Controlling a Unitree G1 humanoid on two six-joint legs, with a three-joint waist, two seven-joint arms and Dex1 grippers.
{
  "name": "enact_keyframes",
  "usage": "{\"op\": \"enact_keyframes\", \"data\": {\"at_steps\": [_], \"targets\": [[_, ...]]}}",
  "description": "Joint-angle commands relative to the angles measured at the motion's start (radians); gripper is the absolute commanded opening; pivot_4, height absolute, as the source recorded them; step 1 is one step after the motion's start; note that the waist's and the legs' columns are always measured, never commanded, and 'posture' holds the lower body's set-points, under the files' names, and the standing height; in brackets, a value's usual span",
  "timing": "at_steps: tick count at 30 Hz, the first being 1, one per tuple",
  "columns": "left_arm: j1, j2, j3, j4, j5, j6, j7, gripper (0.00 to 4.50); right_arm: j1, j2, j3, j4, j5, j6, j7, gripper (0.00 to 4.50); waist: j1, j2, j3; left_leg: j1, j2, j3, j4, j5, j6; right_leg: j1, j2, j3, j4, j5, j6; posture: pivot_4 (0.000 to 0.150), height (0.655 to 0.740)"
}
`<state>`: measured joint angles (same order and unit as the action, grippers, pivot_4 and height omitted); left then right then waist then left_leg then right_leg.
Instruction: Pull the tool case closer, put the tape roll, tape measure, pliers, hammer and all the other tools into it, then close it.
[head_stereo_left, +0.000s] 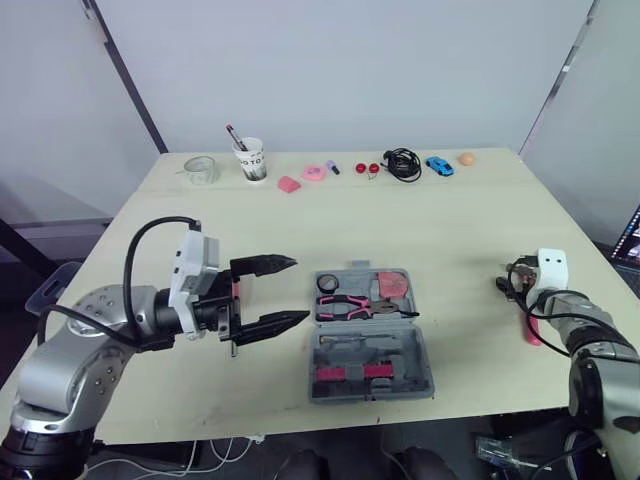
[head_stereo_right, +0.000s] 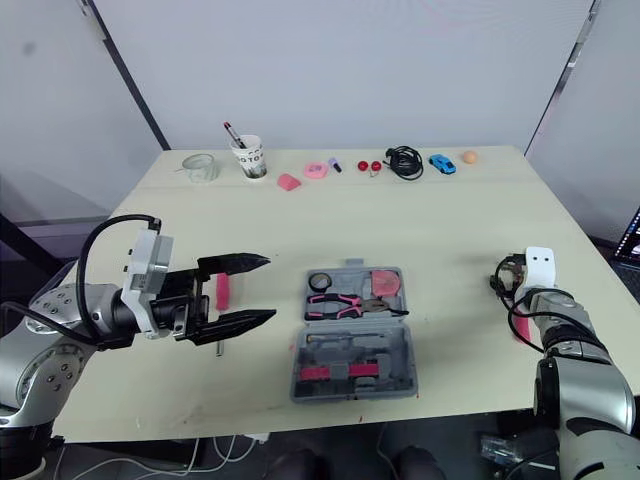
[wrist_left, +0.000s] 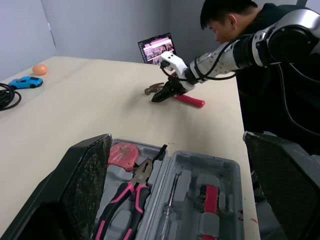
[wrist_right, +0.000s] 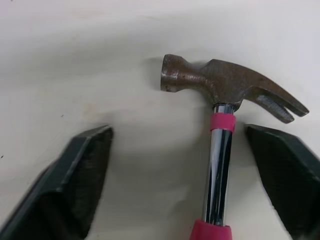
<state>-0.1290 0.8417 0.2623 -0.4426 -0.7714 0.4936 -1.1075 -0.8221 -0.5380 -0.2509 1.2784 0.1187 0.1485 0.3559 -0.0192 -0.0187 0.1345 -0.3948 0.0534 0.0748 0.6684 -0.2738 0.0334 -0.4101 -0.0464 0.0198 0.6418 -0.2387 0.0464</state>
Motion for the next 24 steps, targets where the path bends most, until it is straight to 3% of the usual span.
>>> {"op": "enact_keyframes", "data": {"at_steps": [1,5,8,14,24], "targets": [[-0.004,0.012,0.022,-0.028,-0.015,-0.009,-0.007,4.50,-0.024,-0.023,0.000,0.013,-0.018,-0.009,-0.034,2.58,0.000,0.000,0.000,0.000,0.000,0.000,0.000,0.000,0.000,0.000,0.000,0.000,0.000,0.000,0.000,0.150,0.7400],[-0.001,-0.001,0.017,-0.031,-0.019,-0.015,-0.006,4.50,-0.027,-0.023,0.003,0.010,-0.027,-0.010,-0.047,1.31,0.000,0.000,0.000,0.000,0.000,0.000,0.000,0.000,0.000,0.000,0.000,0.000,0.000,0.000,0.000,0.150,0.7400],[0.021,-0.008,0.009,-0.041,-0.019,-0.017,-0.010,4.50,-0.023,-0.020,-0.005,-0.004,-0.024,-0.015,-0.050,0.07,-0.001,0.000,0.000,0.000,0.000,0.000,0.000,0.000,0.000,0.000,0.000,0.000,0.000,0.000,0.000,0.150,0.7400],[0.021,-0.029,-0.004,-0.055,-0.019,-0.033,-0.006,4.50,0.042,-0.007,-0.007,-0.168,-0.003,0.052,-0.055,0.03,0.001,0.000,0.000,0.000,0.000,0.000,0.000,0.000,0.000,0.000,0.000,0.000,0.000,0.000,0.000,0.150,0.7400],[-0.005,-0.034,-0.048,-0.023,-0.001,-0.058,-0.048,4.50,0.466,0.121,-0.015,-1.165,0.112,0.555,-0.147,0.03,0.003,0.003,0.001,0.000,0.001,-0.003,0.000,0.000,0.000,-0.001,0.000,-0.001,0.001,0.000,0.000,0.150,0.7400]]}}
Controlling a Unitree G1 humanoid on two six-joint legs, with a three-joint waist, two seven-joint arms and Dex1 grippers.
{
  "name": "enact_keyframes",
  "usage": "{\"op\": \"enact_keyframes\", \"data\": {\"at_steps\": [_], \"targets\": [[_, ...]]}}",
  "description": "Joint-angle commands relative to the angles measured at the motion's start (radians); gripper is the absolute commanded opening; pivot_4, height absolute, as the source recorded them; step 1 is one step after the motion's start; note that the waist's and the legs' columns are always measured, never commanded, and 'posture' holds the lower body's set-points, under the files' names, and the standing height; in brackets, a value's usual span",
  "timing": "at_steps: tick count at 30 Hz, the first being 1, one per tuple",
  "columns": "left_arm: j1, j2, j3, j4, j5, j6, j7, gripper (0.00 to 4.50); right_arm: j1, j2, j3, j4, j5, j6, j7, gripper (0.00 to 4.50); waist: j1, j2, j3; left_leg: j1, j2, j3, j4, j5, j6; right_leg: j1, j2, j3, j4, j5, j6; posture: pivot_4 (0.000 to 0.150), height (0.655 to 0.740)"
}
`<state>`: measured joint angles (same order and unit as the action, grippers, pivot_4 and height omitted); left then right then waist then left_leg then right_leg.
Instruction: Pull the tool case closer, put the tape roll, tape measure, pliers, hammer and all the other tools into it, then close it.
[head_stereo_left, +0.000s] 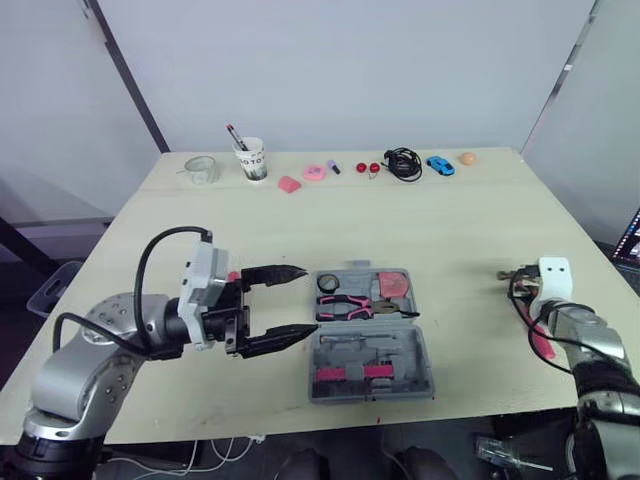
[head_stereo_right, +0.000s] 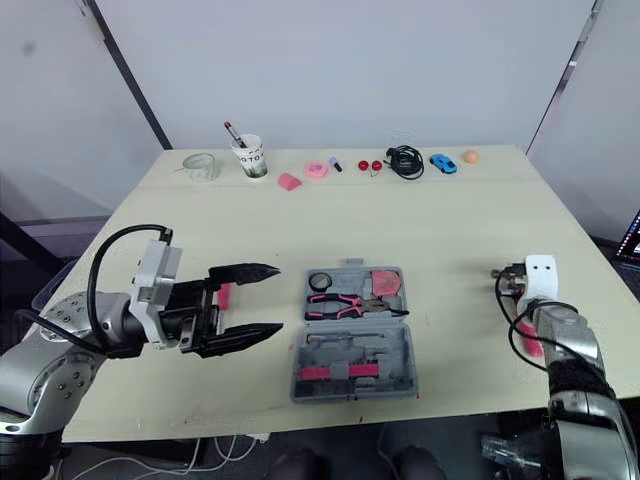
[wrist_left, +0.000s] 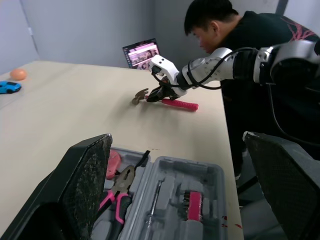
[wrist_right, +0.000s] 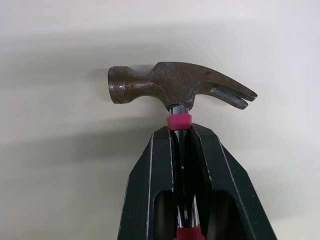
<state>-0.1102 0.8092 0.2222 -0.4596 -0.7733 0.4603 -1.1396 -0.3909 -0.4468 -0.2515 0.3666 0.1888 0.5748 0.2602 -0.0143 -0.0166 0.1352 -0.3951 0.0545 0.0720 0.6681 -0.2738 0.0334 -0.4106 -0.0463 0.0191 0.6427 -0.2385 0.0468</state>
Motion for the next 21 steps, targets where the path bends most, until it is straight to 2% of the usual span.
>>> {"op": "enact_keyframes", "data": {"at_steps": [1,5,10,21], "targets": [[-0.031,-0.001,-0.014,-0.002,0.004,-0.026,-0.020,4.50,0.055,0.050,-0.012,-0.321,0.047,0.170,-0.071,0.03,-0.002,0.001,0.001,0.000,0.000,0.000,0.000,0.000,0.000,0.000,0.000,0.001,0.000,0.000,0.000,0.150,0.7400],[-0.057,-0.007,-0.037,0.008,0.002,-0.026,-0.032,4.50,0.096,0.163,0.016,-0.524,0.053,0.304,-0.162,0.03,-0.003,0.001,0.001,0.001,0.000,0.000,0.000,0.000,0.000,0.000,0.000,0.001,0.000,0.000,0.000,0.150,0.7400],[-0.064,-0.002,-0.035,0.014,0.001,-0.022,-0.044,4.50,0.142,0.243,0.071,-0.634,0.038,0.378,-0.211,0.03,0.003,0.001,0.001,-0.001,-0.001,0.000,0.000,0.000,0.000,0.000,0.000,0.000,0.000,0.000,0.000,0.150,0.7400],[-0.060,0.007,-0.037,0.020,0.014,-0.029,-0.060,4.50,0.191,0.302,0.124,-0.566,-0.018,0.291,-0.245,0.03,-0.002,0.001,0.001,-0.001,-0.001,0.000,0.000,0.000,0.000,-0.001,0.000,-0.001,-0.001,0.000,0.000,0.150,0.7400]]}}
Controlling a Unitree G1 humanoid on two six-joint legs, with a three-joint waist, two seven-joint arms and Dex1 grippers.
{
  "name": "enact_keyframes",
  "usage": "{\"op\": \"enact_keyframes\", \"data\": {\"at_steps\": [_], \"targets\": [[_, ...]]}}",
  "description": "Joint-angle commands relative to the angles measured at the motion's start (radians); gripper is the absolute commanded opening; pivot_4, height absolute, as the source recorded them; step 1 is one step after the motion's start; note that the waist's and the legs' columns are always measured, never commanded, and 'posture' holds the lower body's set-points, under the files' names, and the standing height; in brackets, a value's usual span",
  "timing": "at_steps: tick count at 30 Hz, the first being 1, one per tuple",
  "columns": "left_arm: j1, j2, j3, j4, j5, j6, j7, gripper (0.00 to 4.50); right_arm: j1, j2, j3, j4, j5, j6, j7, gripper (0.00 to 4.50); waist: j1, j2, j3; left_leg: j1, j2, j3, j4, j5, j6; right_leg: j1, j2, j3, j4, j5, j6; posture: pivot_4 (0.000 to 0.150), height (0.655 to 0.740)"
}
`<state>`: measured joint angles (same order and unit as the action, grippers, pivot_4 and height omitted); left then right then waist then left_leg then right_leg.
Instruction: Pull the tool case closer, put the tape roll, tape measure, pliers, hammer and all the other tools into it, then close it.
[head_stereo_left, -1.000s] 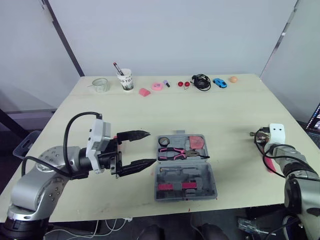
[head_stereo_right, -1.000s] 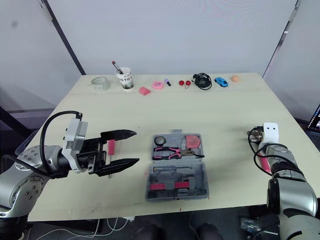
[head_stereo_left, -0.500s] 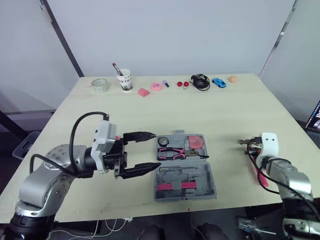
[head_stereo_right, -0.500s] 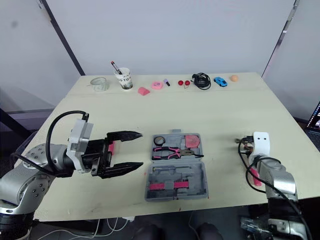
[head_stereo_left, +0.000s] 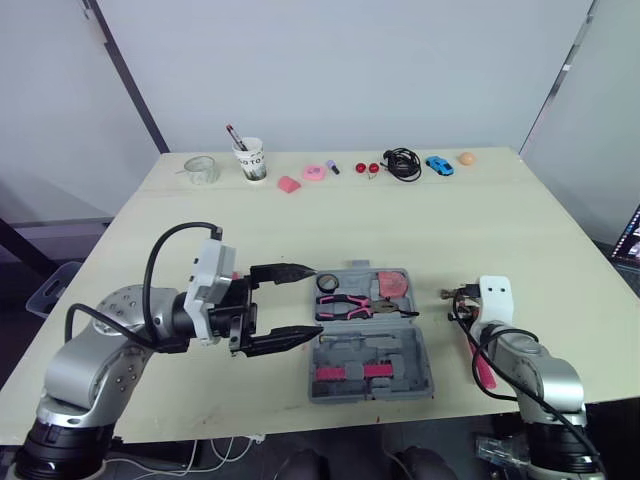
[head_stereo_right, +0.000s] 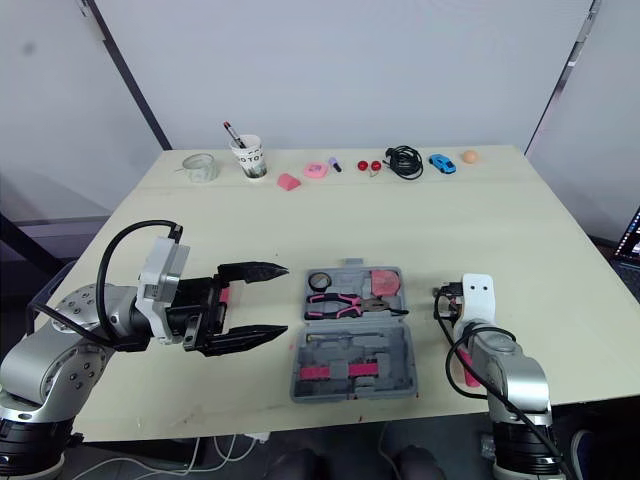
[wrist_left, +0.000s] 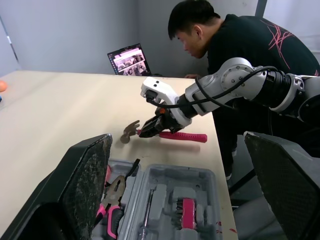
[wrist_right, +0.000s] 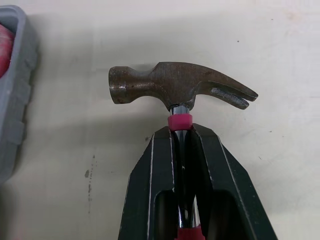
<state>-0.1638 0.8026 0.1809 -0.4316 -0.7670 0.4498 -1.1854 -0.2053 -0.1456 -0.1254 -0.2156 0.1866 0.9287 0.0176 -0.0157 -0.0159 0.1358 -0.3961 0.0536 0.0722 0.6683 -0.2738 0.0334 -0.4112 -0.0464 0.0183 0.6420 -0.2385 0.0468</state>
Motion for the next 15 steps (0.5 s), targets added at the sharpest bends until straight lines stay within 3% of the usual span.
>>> {"op": "enact_keyframes", "data": {"at_steps": [1,3,11,13,15], "targets": [[-0.008,0.013,0.003,-0.011,0.008,-0.016,-0.012,4.50,0.005,-0.002,-0.003,0.032,-0.017,-0.074,0.004,0.03,0.000,0.000,0.000,0.000,0.000,0.000,0.000,0.000,0.000,0.000,0.000,0.000,0.000,0.000,0.000,0.150,0.7400],[-0.009,0.012,0.007,-0.011,0.006,-0.012,-0.012,4.50,0.004,-0.005,-0.003,0.052,-0.019,-0.090,0.011,0.03,0.001,0.000,0.000,0.000,0.000,0.000,0.000,0.000,0.000,0.000,0.000,0.000,0.000,0.000,0.000,0.150,0.7400],[0.004,0.022,0.023,0.006,0.016,-0.014,-0.023,4.50,0.032,-0.018,-0.033,0.003,0.011,-0.073,0.054,3.91,0.002,0.000,0.000,0.000,0.000,0.000,0.000,0.000,0.000,0.000,0.000,0.000,0.000,0.000,0.000,0.150,0.7400],[0.008,0.024,0.028,0.010,0.018,-0.018,-0.026,4.50,0.046,-0.030,-0.035,-0.030,0.013,-0.068,0.060,4.48,0.002,0.000,0.000,0.000,0.000,0.000,0.000,0.000,0.000,0.000,0.000,0.000,0.000,0.000,0.000,0.150,0.7400],[0.013,0.022,0.032,0.011,0.019,-0.020,-0.022,4.50,0.067,-0.046,-0.048,-0.078,0.025,-0.049,0.073,4.48,0.002,0.000,0.000,0.000,0.000,0.000,0.000,0.000,0.000,0.000,0.000,0.000,0.000,0.000,0.000,0.150,0.7400]]}}
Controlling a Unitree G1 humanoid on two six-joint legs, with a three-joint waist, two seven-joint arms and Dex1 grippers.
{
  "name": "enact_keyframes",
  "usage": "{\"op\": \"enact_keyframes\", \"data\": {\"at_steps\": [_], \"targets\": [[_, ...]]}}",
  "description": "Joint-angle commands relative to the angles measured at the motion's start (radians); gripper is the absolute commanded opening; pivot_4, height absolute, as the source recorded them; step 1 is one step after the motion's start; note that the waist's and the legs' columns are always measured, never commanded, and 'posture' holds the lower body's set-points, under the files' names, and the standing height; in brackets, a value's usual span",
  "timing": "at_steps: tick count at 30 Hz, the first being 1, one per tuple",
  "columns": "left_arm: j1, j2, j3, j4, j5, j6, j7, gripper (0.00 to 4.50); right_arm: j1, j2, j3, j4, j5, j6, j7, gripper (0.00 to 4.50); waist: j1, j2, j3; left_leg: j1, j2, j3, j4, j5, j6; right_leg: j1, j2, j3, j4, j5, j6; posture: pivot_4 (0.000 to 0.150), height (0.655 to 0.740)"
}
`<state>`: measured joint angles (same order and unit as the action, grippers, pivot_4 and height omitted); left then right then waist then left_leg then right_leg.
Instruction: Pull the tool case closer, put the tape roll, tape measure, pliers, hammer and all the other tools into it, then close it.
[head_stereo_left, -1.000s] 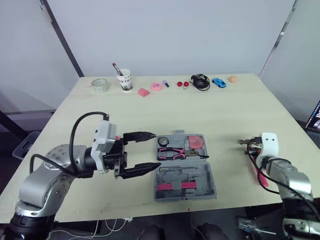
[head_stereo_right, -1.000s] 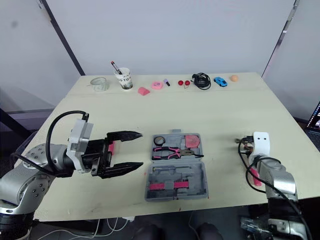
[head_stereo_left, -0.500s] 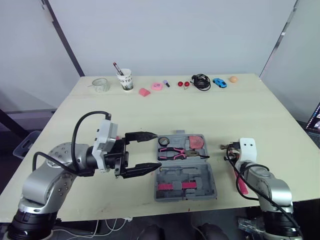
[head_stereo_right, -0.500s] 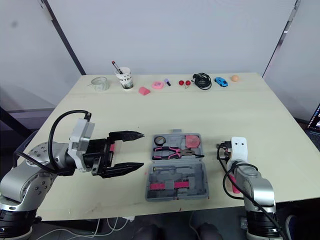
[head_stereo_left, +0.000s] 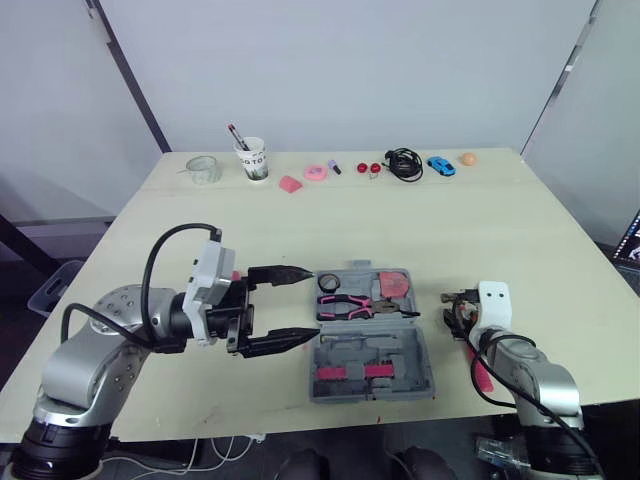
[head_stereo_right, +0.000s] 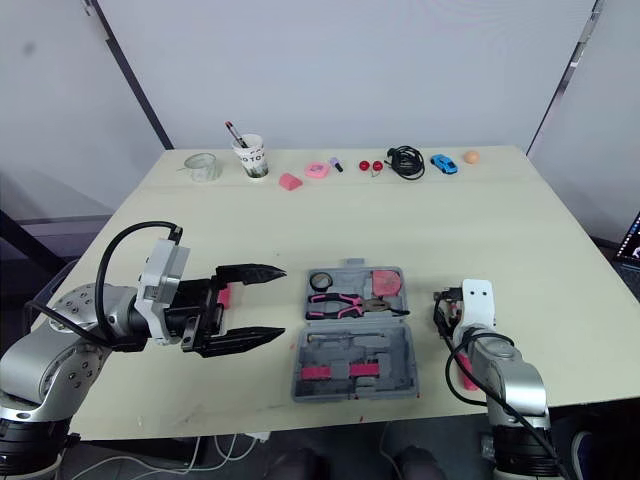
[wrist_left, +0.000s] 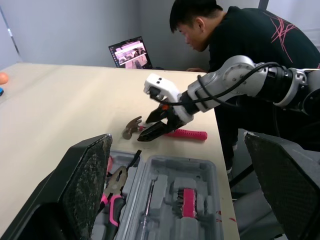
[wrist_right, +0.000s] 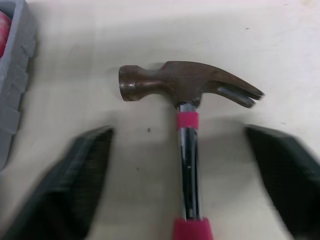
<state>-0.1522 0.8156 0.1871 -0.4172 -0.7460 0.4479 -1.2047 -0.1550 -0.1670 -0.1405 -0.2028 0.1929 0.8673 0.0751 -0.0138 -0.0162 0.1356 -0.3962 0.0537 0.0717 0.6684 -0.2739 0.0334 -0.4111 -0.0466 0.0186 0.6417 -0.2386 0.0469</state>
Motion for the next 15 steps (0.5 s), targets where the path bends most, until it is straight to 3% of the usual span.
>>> {"op": "enact_keyframes", "data": {"at_steps": [1,7,15], "targets": [[0.005,0.004,0.028,-0.001,0.002,-0.023,0.002,4.50,0.031,-0.054,-0.024,-0.129,0.014,0.013,0.033,4.48,0.000,0.000,0.000,0.000,0.000,0.000,0.000,0.000,0.000,0.000,0.000,0.000,0.000,0.000,0.000,0.150,0.7400],[0.022,-0.011,0.038,0.027,0.023,-0.064,0.010,4.50,0.049,-0.234,-0.019,-0.238,0.033,-0.007,0.174,4.48,-0.001,0.000,0.000,0.001,0.000,0.000,0.000,0.000,0.000,0.000,0.000,0.000,0.000,-0.002,-0.003,0.150,0.7400],[0.022,-0.021,0.025,0.047,0.034,-0.092,0.005,4.50,-0.097,-0.594,0.160,-0.023,0.016,-0.336,0.686,4.48,0.000,-0.001,0.001,0.001,0.000,0.001,0.000,0.000,0.000,0.000,0.000,0.001,0.000,-0.002,-0.004,0.150,0.7400]]}}
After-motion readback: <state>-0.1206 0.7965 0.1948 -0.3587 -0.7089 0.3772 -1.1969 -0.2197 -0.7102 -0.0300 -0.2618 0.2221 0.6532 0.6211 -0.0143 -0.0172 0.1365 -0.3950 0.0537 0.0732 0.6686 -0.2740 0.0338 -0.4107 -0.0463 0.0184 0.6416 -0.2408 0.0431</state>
